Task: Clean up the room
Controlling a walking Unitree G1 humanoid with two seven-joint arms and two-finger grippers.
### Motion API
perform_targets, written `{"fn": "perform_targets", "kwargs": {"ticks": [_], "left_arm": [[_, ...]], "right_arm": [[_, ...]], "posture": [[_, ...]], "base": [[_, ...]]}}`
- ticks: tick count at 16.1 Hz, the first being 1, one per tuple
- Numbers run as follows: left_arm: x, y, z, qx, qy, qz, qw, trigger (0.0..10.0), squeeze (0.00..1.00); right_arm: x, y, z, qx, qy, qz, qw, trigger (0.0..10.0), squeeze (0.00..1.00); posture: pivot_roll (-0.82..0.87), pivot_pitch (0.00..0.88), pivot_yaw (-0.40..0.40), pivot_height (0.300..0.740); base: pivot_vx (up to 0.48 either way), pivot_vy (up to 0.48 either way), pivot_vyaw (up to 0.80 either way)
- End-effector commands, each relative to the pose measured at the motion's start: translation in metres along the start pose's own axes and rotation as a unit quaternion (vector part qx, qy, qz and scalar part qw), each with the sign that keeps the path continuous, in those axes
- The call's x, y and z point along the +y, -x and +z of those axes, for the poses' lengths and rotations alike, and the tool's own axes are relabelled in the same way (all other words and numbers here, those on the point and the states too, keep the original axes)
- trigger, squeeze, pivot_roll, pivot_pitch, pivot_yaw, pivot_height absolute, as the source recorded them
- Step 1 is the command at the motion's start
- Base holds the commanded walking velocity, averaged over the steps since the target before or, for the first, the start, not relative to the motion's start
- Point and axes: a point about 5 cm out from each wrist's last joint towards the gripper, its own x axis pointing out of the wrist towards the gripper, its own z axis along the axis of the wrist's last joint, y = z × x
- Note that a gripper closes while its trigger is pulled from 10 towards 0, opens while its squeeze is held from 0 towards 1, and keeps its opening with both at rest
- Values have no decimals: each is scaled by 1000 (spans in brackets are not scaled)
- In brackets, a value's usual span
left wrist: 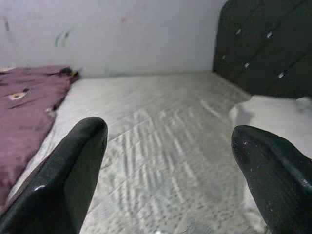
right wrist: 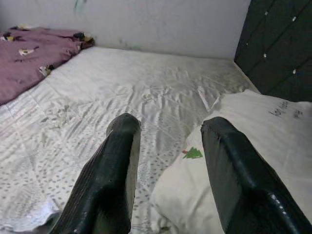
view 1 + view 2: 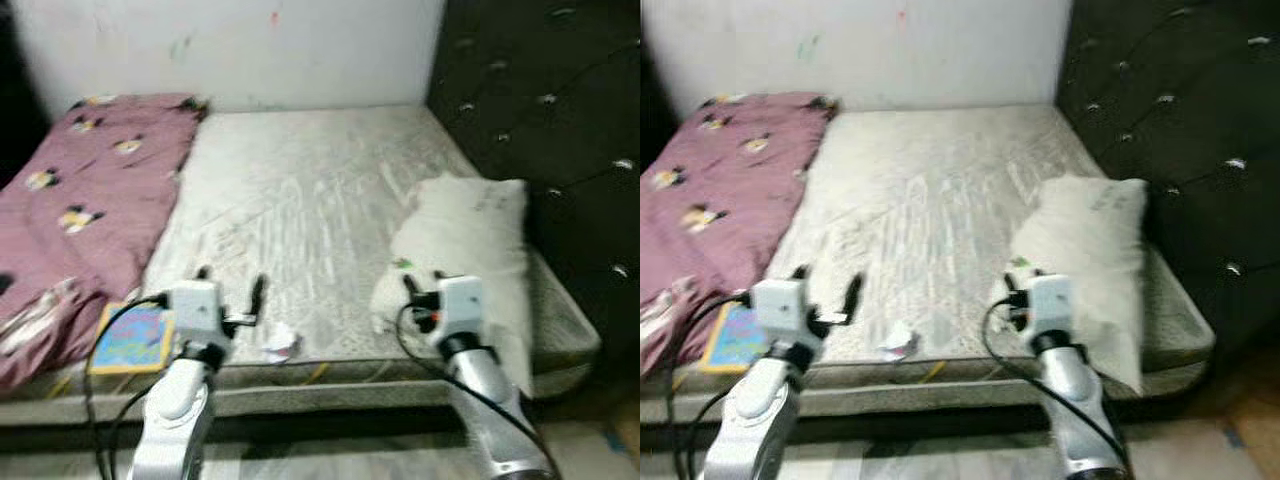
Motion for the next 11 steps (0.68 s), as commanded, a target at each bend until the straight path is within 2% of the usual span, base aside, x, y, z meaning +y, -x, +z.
{"fn": "perform_targets", "kwargs": {"ticks": [1, 8, 11], "left_arm": [[9, 1, 0, 8, -1, 11, 1000, 10000, 0], [6, -2, 1, 10, 17, -2, 1000, 10000, 0], [5, -3, 2, 10, 18, -3, 1000, 10000, 0]], "right_arm": [[10, -5, 10, -16, -6, 14, 1000, 10000, 0], [10, -7, 13, -14, -8, 15, 1000, 10000, 0], [11, -7, 15, -19, -10, 19, 1000, 10000, 0]], "posture": [[12, 0, -11, 740], [8, 0, -13, 740], [5, 0, -10, 740]], "base": [[0, 0, 638], [0, 0, 0], [296, 0, 0]]}}
